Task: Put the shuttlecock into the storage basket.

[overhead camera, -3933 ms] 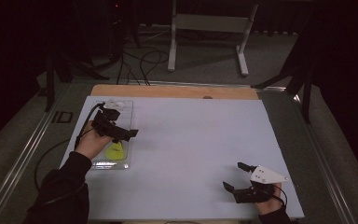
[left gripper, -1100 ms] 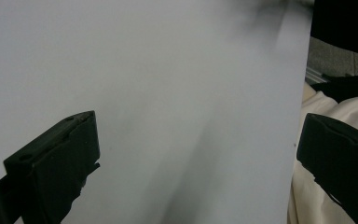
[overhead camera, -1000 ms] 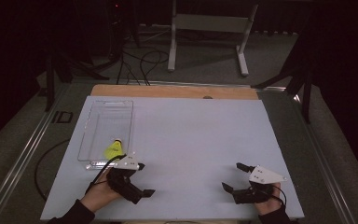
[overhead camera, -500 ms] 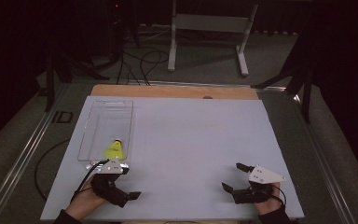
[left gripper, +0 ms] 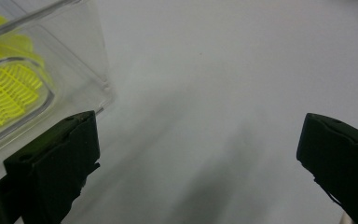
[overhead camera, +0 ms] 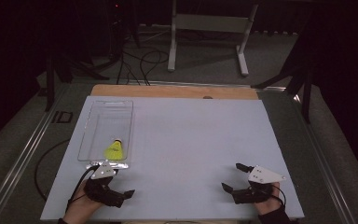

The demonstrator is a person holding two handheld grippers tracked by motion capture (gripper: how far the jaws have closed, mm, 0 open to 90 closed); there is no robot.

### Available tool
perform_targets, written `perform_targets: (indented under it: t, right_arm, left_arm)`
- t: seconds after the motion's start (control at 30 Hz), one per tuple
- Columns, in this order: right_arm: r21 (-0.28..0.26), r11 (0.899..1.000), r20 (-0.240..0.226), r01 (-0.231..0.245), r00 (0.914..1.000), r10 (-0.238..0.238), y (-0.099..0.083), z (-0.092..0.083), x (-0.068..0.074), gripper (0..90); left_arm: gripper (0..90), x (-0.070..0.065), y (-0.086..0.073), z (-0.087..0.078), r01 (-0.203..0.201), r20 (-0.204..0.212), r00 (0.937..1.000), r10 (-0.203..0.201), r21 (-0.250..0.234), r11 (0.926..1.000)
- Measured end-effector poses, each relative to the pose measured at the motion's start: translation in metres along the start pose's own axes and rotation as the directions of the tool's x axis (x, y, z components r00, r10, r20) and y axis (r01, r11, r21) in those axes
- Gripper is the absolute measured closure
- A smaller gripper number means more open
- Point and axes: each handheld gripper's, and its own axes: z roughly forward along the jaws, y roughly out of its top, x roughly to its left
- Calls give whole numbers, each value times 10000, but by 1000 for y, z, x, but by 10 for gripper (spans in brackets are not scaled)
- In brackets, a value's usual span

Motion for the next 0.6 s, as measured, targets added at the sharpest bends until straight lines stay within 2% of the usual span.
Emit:
perform_targets:
  t: [0.13,0.23,0.33,0.43,0.5,0.6]
  right_arm:
    - [-5,10000,-19,-13,10000,13,0,0,0,89]
    - [-3,10000,-27,-7,10000,7,0,0,-1,89]
    - [7,10000,-47,-27,10000,27,0,-1,0,89]
    - [37,10000,-56,-18,10000,18,-1,-1,0,89]
    - [35,10000,-69,-50,10000,50,-1,-1,-1,89]
    - [59,10000,-91,-80,9999,81,-2,0,-1,89]
  left_arm:
    - [0,0,-5,0,149,-544,9984,-149,-1,9999]
    - [0,-2,-8,1,211,-725,9972,-208,38,9998]
    - [0,-4,-9,1,185,-1162,9931,-180,30,9998]
    - [1,-5,-10,2,374,-1586,9866,-388,-122,9992]
    - [1,-4,-10,2,435,-1639,9854,-460,-190,9989]
    - [0,-3,-11,2,511,-1483,9874,-552,-315,9982]
